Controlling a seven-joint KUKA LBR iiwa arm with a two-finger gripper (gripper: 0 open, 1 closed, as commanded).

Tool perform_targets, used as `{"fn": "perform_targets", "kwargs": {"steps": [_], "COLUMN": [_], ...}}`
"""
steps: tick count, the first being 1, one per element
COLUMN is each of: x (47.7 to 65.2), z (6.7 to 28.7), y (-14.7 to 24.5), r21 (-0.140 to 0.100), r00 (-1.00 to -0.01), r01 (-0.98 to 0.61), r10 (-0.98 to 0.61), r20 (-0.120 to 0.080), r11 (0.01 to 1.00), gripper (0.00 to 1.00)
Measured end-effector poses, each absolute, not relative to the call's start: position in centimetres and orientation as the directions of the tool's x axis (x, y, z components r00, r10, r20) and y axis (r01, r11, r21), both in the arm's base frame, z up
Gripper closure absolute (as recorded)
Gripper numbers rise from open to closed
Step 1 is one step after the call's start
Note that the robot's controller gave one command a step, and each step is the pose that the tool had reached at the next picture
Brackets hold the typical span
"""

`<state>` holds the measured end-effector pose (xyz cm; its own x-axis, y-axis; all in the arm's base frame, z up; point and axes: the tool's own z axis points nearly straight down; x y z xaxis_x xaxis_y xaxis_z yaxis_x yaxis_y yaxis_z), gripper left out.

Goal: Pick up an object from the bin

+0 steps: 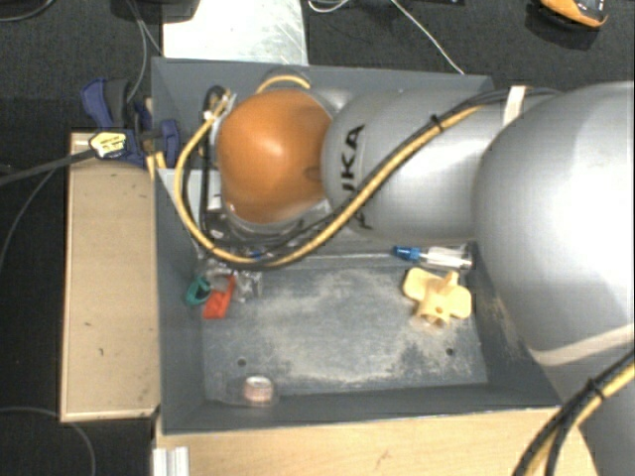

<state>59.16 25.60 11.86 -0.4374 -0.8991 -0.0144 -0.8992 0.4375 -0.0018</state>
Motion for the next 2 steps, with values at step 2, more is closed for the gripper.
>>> {"fn": "perform_targets", "kwargs": {"steps": [2], "x": [59.3], "z": [15.7], "y": [25.7], "r21": [-0.005], "r00": [-0.447], "r01": [-0.895], "r10": [-0.894], "r20": [-0.023], "r11": [0.447], "gripper": [1.0]}}
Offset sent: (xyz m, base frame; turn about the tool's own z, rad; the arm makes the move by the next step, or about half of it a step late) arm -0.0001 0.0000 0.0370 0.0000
